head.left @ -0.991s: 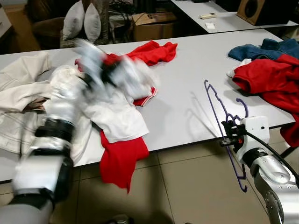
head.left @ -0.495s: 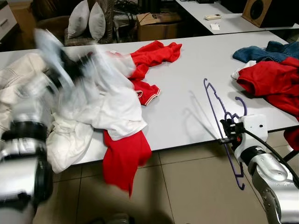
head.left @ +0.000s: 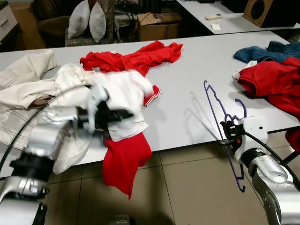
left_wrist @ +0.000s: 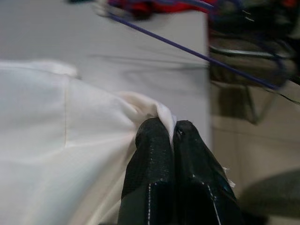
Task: Hang hanger
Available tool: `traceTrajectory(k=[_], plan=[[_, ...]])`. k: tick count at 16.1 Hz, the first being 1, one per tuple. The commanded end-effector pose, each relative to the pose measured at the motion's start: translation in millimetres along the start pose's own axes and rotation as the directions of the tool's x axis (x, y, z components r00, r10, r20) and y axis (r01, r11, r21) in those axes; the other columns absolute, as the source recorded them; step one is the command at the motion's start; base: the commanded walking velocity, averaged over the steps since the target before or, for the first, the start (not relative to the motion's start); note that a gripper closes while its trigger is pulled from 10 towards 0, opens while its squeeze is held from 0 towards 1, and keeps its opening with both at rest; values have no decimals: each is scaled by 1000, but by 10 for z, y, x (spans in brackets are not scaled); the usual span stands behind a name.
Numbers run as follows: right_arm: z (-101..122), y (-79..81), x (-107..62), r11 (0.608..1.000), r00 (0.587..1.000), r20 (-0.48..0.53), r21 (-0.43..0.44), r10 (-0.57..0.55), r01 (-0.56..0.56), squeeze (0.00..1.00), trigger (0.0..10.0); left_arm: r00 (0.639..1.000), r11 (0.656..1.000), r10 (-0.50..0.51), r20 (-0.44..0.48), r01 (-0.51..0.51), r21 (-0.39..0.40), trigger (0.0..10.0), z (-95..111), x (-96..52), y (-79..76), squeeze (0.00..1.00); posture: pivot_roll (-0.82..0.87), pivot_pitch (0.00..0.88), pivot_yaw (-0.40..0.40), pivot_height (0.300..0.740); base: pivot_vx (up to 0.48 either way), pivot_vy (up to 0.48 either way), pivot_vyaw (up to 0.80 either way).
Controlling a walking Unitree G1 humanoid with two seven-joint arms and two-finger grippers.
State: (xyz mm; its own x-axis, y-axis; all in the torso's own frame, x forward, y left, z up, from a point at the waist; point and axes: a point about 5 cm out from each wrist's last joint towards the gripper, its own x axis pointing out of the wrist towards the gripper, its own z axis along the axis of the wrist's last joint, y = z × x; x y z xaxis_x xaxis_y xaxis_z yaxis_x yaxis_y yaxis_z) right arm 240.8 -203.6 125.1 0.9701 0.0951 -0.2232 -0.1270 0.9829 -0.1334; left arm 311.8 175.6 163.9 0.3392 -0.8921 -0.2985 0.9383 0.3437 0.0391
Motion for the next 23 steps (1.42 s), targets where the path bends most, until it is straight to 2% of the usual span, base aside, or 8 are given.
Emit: traceTrajectory(k=[1,3,4,6,16,17,21,23], plan=[[-1,-2,-1,1000,1000,9,0,-4,4,0,10000,999,999,-32,-26,33,14,0,25,8,-31,0,-32,0,39,740,0,0,0],[-3,-14,-2,1000,1000,9,-2,-6,6,0,10000,997,999,13,-76,-10,38,10000,36,-45,-1,0,-31,0,41,740,0,0,0],[-5,-13,-2,1000,1000,9,-2,-6,6,0,10000,998,998,31,-58,-28,52,10000,77,-50,19,0,-30,0,42,740,0,0,0],[-6,-4,4,1000,1000,9,-1,-5,5,0,10000,1000,1000,0,17,0,20,10000,264,-80,3,1000,-29,0,42,740,0,0,0],[-4,19,27,1000,1000,15,11,-11,10,0,10000,894,890,448,-6,-445,103,10000,325,-118,515,1000,-25,0,54,740,0,0,0],[-4,22,27,1000,1000,15,12,-12,11,0,10000,924,922,381,-8,-379,81,10000,306,-47,456,27,-27,0,58,740,0,0,0],[-13,21,17,1000,1000,17,18,-24,24,0,10000,938,936,330,-110,-310,163,10000,117,133,433,0,-34,0,71,740,0,0,0],[-19,22,13,999,999,18,19,-27,27,0,10000,908,911,384,-166,-343,231,0,53,134,480,0,-36,0,75,740,0,0,0]])
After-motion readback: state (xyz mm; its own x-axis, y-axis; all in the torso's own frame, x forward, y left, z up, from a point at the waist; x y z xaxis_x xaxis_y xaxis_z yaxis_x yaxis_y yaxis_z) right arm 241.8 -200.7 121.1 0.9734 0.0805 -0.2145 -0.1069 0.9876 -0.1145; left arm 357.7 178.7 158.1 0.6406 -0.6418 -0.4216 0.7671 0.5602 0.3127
